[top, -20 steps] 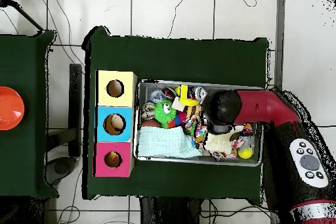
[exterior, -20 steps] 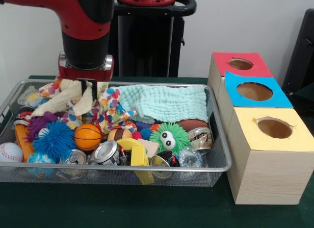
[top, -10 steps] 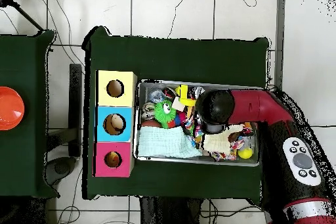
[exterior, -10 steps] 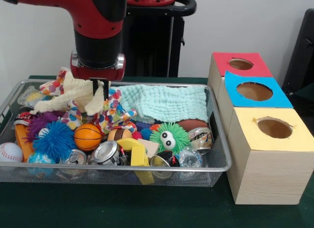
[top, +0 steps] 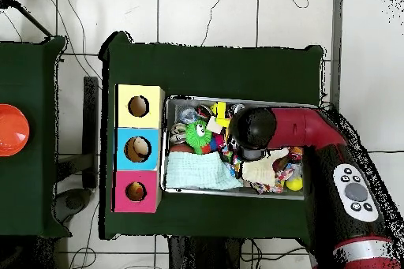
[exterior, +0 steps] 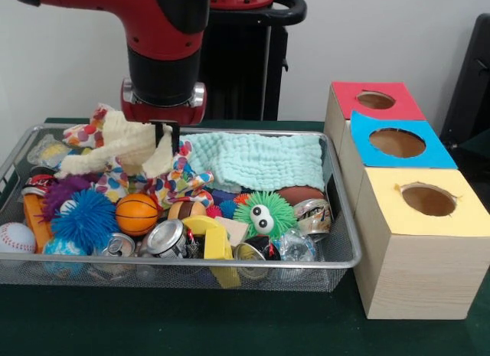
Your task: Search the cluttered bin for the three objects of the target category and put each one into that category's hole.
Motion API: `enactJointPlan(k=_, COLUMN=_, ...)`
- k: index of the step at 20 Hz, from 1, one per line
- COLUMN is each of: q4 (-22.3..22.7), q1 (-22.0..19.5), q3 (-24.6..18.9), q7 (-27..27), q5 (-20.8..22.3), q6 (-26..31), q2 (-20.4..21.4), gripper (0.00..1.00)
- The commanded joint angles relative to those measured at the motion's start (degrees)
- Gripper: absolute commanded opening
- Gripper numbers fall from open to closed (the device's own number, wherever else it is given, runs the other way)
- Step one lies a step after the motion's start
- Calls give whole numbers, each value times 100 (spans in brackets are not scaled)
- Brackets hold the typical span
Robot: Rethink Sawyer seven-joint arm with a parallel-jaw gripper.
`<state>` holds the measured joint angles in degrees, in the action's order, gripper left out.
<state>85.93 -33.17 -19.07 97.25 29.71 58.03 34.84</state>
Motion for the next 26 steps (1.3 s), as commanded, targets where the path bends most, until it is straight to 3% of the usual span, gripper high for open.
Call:
enactJointPlan(k=1, q4=467, q1=284, q3=150, q7=995, q5=-351, q6=-309, q2=166, gripper=0)
enactJointPlan(k=14, q4=689, q1=834, q3=528, q7=1162, q5=-945, q6=-97, q2=621, gripper=0)
enactJointPlan(k=26, q4=452, q1=1166, q3=864, q7=1031, q5=-1339, q6=382, q2=793, gripper=0)
